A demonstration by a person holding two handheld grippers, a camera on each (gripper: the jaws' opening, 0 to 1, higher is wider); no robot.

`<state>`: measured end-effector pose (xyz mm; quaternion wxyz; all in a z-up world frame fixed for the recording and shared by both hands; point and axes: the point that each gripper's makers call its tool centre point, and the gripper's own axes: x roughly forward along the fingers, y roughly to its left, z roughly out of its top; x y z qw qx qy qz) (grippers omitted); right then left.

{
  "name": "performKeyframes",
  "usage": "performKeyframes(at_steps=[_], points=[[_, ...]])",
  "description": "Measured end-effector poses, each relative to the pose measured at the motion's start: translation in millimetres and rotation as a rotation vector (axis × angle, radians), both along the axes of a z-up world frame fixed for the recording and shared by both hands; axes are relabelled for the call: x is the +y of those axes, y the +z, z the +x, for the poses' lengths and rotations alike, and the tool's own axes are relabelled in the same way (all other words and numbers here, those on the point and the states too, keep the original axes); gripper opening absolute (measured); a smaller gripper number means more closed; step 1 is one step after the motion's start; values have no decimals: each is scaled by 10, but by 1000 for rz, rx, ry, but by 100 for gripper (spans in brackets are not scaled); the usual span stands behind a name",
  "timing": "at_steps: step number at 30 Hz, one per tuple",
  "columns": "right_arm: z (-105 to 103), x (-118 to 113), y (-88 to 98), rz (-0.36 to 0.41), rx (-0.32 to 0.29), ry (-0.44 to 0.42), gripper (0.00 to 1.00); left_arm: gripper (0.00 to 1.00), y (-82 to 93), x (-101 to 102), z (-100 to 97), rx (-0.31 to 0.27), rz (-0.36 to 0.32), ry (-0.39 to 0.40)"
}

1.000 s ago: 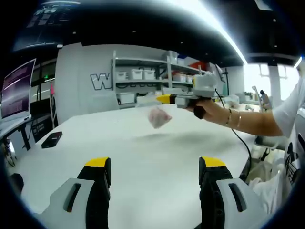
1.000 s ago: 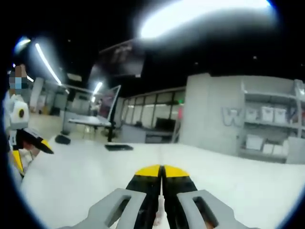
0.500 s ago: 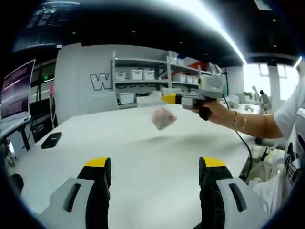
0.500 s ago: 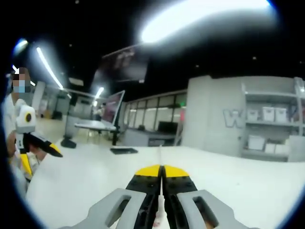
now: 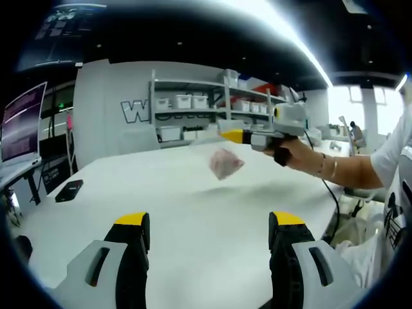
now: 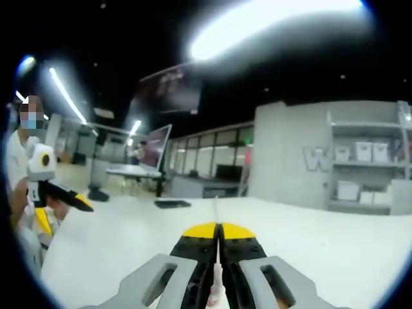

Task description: Open the resealable bag by pulling the two sides of the seal apart until the entire bag opening is separated and visibly accessible.

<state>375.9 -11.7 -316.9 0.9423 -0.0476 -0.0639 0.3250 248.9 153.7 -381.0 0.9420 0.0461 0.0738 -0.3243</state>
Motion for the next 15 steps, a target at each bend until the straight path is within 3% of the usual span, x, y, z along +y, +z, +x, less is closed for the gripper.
performKeyframes(at_steps=[15], points=[[-223,29,3,9,-12,26,0,75,15,-12,-16,-4,3,-6]])
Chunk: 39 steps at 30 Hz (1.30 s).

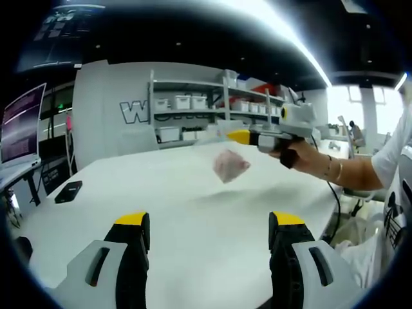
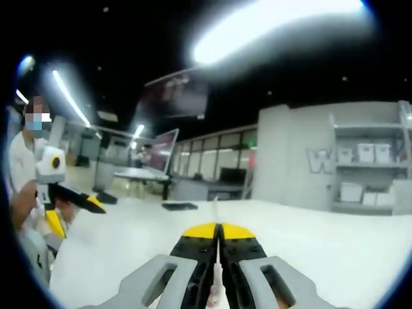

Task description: Open the resealable bag by pulling the two sides of the seal apart until the entire bag opening is separated and visibly accessible.

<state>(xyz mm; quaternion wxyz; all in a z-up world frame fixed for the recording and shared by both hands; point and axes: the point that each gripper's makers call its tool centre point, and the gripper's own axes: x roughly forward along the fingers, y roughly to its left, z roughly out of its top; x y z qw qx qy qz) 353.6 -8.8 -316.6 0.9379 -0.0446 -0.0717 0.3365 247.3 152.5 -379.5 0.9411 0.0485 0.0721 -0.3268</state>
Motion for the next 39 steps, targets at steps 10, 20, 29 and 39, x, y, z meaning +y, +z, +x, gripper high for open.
performKeyframes(at_steps=[10,20,29,39], points=[[-147,-25,32,11,-9,10,0,75,5,-27,-20,-2,-1,-4],[-326,-45,52,15,-18,22,0,75,10,-48,-30,-2,-2,-11],[-498,-17,58,15,-27,40,0,74,-15,-75,-41,5,-1,-22],[-622,-49,-34,23,-11,48,0,74,-36,-97,-66,9,0,-28]])
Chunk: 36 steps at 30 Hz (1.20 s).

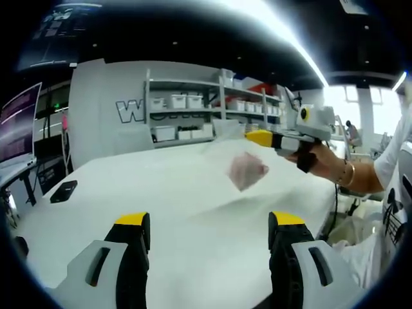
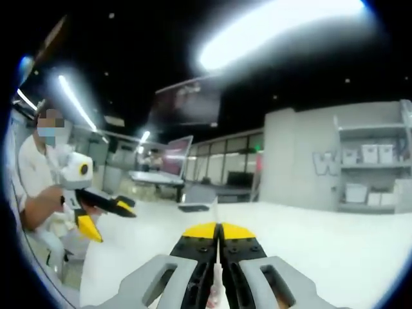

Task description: Open the resealable bag by pulling the two sides of the seal apart until the entire bag opening is separated and visibly accessible.

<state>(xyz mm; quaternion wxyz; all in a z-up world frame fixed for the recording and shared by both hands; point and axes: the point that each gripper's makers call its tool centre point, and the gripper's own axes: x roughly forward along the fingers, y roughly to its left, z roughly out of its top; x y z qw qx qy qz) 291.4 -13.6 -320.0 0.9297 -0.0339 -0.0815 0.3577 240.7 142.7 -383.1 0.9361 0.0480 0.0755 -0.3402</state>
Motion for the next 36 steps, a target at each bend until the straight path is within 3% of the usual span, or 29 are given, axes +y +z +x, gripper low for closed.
performKeyframes(at_steps=[18,36], points=[[-294,-9,32,19,-7,30,0,74,-8,-49,-30,3,6,-11],[-483,-124,-50,33,4,25,0,71,-16,-186,-115,1,21,-44]])
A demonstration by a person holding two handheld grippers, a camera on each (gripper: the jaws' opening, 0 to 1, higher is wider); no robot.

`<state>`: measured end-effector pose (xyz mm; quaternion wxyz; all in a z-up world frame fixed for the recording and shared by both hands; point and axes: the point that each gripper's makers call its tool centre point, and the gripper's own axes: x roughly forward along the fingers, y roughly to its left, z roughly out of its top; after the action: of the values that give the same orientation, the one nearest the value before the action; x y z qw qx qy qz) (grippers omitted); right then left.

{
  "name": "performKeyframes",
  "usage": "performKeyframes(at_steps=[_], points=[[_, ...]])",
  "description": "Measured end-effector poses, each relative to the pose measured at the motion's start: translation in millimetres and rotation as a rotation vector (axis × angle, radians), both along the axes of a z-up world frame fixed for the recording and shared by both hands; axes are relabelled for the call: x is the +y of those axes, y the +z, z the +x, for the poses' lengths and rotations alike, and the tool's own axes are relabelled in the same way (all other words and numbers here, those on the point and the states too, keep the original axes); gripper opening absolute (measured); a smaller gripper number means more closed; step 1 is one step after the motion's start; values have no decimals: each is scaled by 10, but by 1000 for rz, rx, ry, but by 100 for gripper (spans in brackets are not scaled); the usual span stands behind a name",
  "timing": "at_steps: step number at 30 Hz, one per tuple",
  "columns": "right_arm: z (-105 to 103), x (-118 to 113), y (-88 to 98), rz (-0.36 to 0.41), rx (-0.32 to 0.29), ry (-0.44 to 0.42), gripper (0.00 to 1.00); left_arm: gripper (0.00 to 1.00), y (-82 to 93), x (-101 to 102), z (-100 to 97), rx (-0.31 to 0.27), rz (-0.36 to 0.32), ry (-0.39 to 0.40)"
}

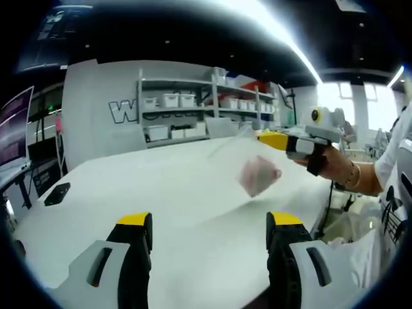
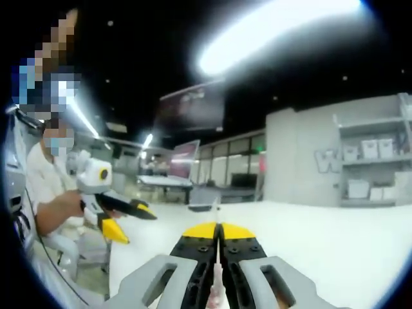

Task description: Open the resealable bag by pulling the two sides of the seal apart until the entire bag opening is separated and visibly accessible.

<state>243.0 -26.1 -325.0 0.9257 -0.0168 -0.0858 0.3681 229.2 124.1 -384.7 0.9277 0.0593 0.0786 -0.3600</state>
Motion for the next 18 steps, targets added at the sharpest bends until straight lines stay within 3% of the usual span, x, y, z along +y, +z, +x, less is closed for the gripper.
performKeyframes(at_steps=[9,13,18], points=[[-11,-88,-15,-35,-21,-15,0,68,-14,-70,-46,0,10,-22],[-92,-3,-150,-114,-34,16,0,66,-16,-101,-58,-5,13,-32],[-211,120,-261,-129,-26,67,0,62,-67,-172,-74,-6,27,-56]])
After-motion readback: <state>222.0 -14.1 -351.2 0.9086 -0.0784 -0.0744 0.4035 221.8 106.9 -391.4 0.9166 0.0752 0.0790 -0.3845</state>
